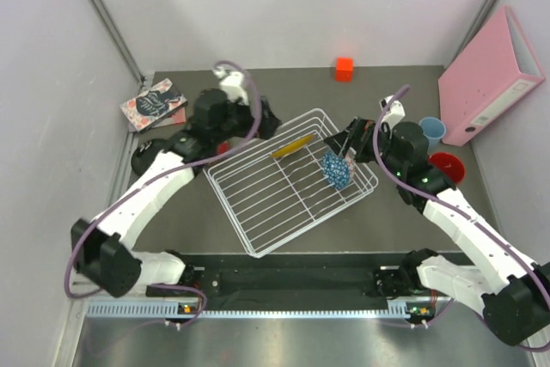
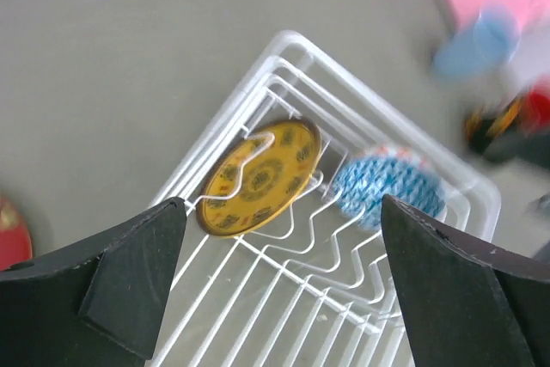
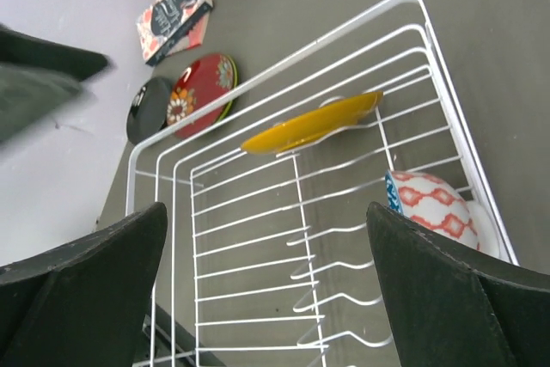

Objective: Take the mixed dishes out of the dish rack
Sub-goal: Pick up the plate from the dish rack.

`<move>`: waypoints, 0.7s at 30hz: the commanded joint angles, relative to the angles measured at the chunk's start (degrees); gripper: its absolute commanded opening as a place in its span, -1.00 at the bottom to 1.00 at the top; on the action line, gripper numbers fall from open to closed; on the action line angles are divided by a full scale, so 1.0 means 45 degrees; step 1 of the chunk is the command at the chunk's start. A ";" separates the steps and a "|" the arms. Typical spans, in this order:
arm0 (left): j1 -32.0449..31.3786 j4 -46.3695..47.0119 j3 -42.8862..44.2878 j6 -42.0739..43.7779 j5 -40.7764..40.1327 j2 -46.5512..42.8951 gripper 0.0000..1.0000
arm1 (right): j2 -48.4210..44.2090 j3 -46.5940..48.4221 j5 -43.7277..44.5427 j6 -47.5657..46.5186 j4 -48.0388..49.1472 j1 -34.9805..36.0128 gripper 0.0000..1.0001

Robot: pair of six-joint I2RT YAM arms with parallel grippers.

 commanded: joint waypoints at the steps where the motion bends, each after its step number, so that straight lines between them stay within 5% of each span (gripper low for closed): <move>1: -0.2597 0.1051 0.0277 0.4256 -0.2130 0.1729 0.98 | -0.0356 0.0685 0.0561 -0.0249 -0.0265 0.0032 0.97; 4: -0.3383 0.1752 0.0004 0.6661 -0.1275 0.2433 0.98 | -0.0454 0.0588 0.0717 -0.0230 -0.0363 0.0032 0.97; 9: -0.3403 0.3491 -0.0621 0.7308 -0.0896 0.2924 0.96 | -0.0649 0.0529 0.1029 -0.0308 -0.0578 0.0013 0.97; 21: -0.3383 0.3082 -0.0367 0.8716 -0.1367 0.4428 0.65 | -0.0513 0.0216 0.1186 -0.0367 -0.0480 0.0013 0.98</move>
